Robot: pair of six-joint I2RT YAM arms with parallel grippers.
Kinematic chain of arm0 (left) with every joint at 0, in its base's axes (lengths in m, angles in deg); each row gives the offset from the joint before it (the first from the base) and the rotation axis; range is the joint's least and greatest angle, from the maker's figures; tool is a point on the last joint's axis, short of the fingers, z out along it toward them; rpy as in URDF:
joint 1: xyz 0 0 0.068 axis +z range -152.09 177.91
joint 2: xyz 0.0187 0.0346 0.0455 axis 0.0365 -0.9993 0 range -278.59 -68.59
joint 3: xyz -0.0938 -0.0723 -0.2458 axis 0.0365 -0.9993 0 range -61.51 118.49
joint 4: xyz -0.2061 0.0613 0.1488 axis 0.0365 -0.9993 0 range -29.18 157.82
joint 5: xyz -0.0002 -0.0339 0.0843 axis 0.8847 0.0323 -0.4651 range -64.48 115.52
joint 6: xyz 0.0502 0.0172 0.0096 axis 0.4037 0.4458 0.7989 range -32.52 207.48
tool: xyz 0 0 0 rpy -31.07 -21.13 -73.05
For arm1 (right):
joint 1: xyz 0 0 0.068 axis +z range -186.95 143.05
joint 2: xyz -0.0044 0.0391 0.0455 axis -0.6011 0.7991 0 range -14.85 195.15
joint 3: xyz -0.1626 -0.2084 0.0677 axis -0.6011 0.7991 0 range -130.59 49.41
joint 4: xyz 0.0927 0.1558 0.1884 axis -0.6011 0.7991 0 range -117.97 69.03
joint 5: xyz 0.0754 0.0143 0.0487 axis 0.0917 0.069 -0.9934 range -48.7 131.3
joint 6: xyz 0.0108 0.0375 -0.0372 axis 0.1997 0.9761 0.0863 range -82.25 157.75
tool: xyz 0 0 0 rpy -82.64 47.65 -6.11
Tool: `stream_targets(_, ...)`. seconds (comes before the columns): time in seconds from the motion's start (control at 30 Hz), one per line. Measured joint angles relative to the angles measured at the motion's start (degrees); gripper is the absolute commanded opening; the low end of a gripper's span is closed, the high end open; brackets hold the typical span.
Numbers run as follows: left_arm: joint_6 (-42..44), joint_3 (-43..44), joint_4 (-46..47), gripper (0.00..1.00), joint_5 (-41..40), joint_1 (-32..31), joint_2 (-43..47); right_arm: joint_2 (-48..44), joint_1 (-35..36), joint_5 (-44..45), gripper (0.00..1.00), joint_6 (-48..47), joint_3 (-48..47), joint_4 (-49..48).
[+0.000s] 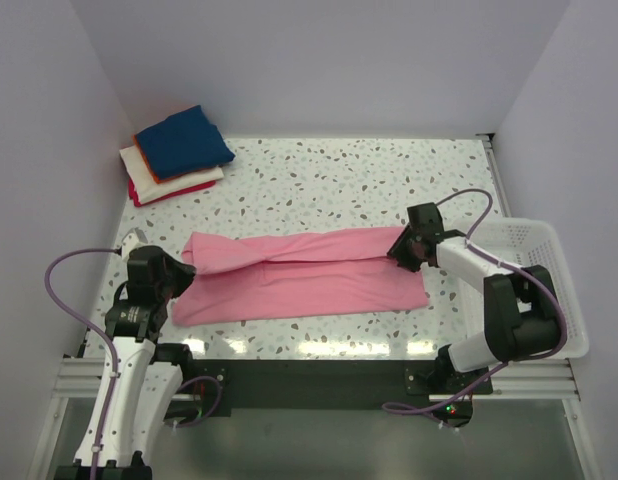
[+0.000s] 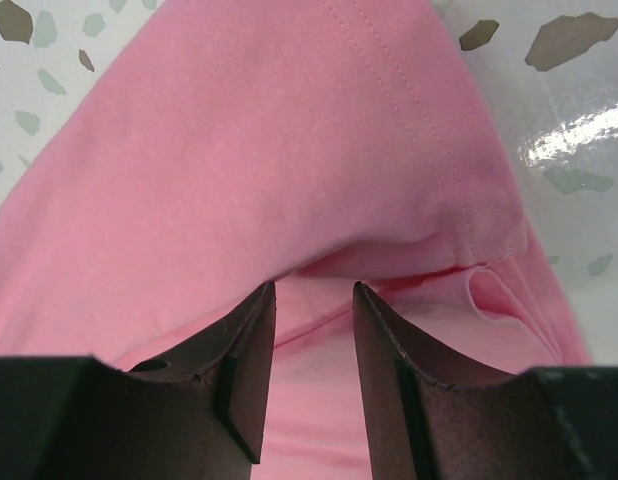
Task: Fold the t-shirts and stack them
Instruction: Fold the tshirt
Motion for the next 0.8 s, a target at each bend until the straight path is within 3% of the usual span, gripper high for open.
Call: stream_targets(0.8,0.0,0.0,0.09,0.0,0.42,0.0,-0.2,-0.92,0.0,1.36,0.37,3.43,-0.02,-1.2)
